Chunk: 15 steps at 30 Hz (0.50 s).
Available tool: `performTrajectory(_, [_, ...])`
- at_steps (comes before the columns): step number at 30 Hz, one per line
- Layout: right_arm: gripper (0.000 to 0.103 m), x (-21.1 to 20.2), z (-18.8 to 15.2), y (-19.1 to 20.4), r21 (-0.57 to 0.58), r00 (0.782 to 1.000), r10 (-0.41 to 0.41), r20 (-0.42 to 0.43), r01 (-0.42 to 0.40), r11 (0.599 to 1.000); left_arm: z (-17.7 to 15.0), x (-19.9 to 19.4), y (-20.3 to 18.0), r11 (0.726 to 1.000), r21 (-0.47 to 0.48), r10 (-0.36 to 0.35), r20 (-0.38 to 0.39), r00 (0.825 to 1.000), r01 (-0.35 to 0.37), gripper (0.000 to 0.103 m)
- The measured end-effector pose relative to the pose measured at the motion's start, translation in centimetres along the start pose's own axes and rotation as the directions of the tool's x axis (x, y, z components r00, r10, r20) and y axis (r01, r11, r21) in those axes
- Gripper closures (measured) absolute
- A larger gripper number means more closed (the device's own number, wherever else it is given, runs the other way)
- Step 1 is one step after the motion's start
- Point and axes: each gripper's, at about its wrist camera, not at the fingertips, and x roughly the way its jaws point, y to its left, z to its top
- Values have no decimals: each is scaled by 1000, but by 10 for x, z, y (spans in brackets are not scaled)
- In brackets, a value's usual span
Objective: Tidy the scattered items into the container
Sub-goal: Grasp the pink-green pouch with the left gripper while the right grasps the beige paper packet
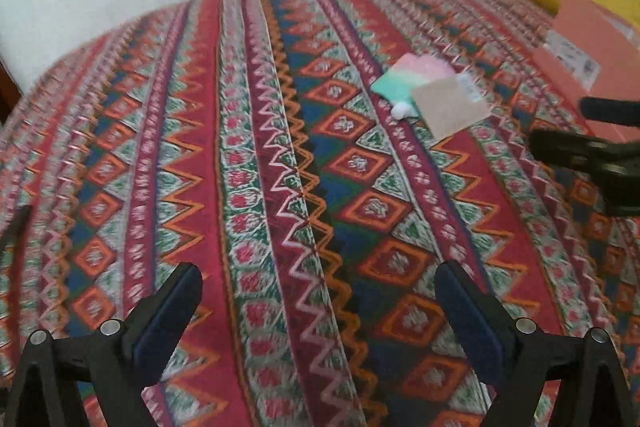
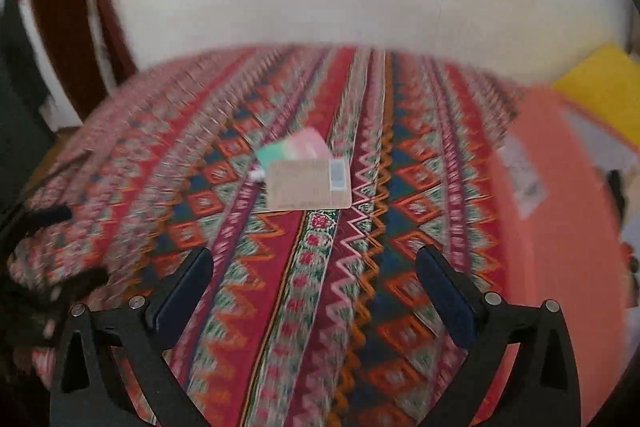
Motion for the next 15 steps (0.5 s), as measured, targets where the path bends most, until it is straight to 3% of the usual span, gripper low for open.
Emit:
performTrajectory(7, [1,87,27,-5,-18,996,-29,-84,27,999,23,48,3,1000,-4,-24,-38,999,24,6])
performTrajectory(11, [21,95,24,-4,-48,997,-28,-78,24,999,32,67,-5,999,12,-39,-46,998,40,6])
performTrajectory(13, [21,89,19,-12,-37,996,-20,-89,17,999,38,78,-15,998,30,-54,-52,997,56,6])
performTrajectory(14, [29,84,15,-18,-26,995,-19,-94,16,1000,42,82,-22,997,43,-57,-51,997,59,6])
performTrajectory(15, [51,79,12,-23,-24,995,-21,-97,18,1000,46,86,-28,996,58,-61,-47,997,64,6])
